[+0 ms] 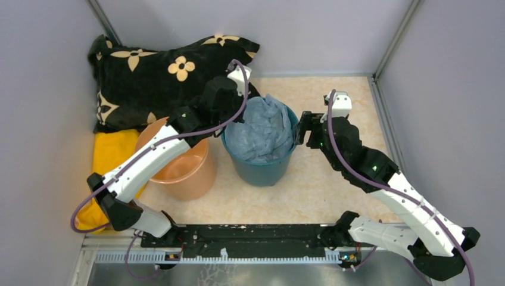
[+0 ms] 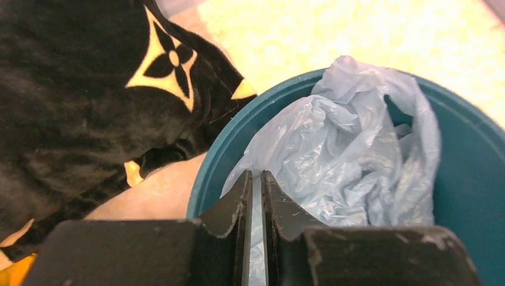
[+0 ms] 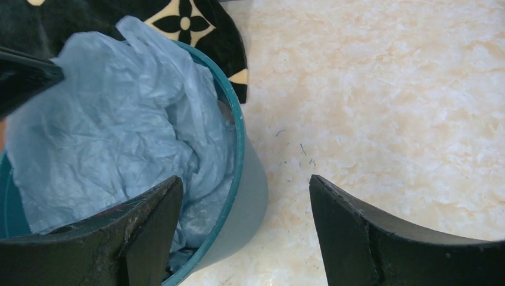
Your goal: Put the trash bags into the trash bin
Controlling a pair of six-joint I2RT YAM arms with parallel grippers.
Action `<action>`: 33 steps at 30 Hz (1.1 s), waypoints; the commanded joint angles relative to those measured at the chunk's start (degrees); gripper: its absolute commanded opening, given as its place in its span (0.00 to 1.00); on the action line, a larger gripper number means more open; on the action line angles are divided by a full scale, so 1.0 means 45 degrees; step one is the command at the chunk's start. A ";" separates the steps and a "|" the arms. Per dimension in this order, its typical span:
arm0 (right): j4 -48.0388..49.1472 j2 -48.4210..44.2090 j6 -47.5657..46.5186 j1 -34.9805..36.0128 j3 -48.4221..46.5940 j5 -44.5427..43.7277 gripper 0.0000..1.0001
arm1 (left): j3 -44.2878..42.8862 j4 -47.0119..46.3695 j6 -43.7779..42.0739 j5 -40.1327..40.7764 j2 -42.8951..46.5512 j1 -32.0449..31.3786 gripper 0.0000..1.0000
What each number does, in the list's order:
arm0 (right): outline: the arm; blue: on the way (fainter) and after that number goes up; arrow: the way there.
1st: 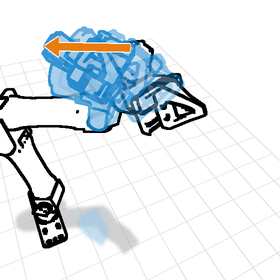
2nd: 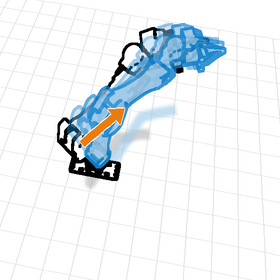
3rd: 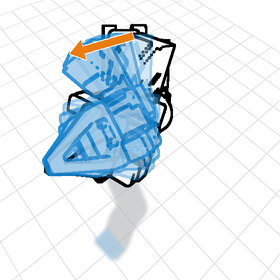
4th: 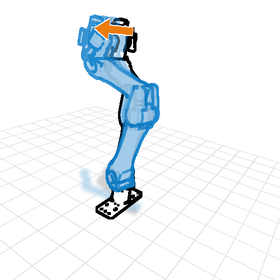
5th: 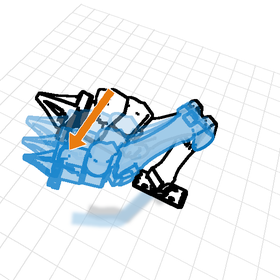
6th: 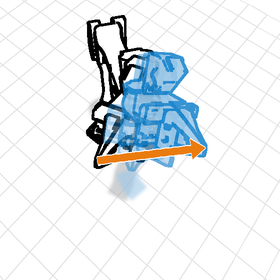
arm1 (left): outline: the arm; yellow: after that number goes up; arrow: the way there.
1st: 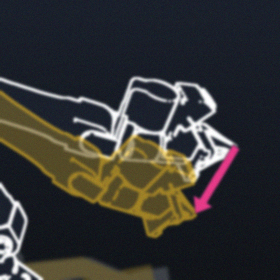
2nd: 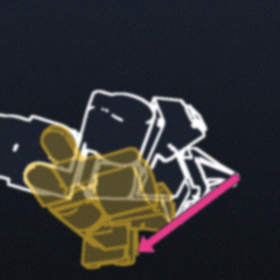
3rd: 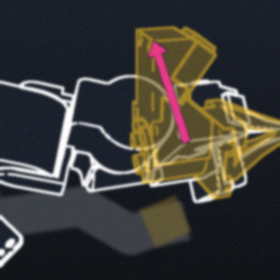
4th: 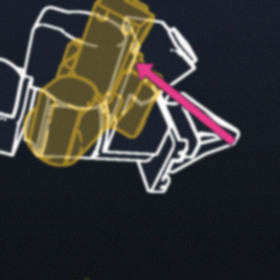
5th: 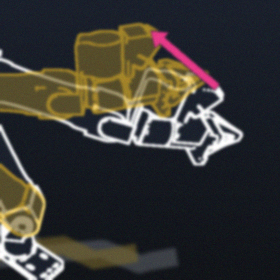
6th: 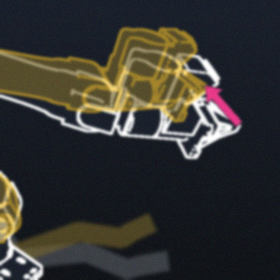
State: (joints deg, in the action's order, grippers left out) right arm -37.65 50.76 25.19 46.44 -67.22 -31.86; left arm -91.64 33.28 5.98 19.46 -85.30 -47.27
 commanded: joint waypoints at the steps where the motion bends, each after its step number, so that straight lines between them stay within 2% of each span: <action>1: 0.0471 -0.0263 0.0047 -0.0103 0.0015 -0.0138 0.78 | -0.0874 0.0614 0.0179 -0.0285 0.0867 -0.0064 0.16; 7: 0.0409 -0.0399 0.0047 -0.0105 -0.0023 -0.0225 0.77 | -0.1473 0.1025 0.0321 -0.0365 0.1507 -0.0073 0.17; 13: 0.0377 -0.0511 0.0066 -0.0099 -0.0137 -0.0121 0.78 | -0.2547 0.1912 0.0148 0.0665 0.2409 -0.0063 0.19; 21: -0.1001 0.1190 0.0178 -0.0105 -0.1306 0.0340 0.79 | -0.4711 0.2988 -0.0174 0.1533 0.3568 -0.0063 0.22; 23: -0.1044 0.1430 0.0274 -0.0104 -0.1358 0.0310 0.79 | -0.4798 0.3269 -0.0311 0.1367 0.3551 -0.0063 0.28; 27: -0.0816 0.1618 0.0280 -0.0109 -0.1293 0.0453 0.79 | -0.4517 0.4258 -0.0645 0.0474 0.2737 -0.0063 0.55; 33: -0.0910 0.1778 0.0302 -0.0122 -0.1228 0.0541 0.79 | -0.3351 0.4405 -0.1040 0.0763 0.1631 -0.0063 0.81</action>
State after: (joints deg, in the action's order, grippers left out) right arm -42.19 58.76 25.82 46.33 -70.76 -29.63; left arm -110.59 48.84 3.49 22.96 -73.49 -47.27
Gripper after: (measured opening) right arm 0.790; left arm 0.753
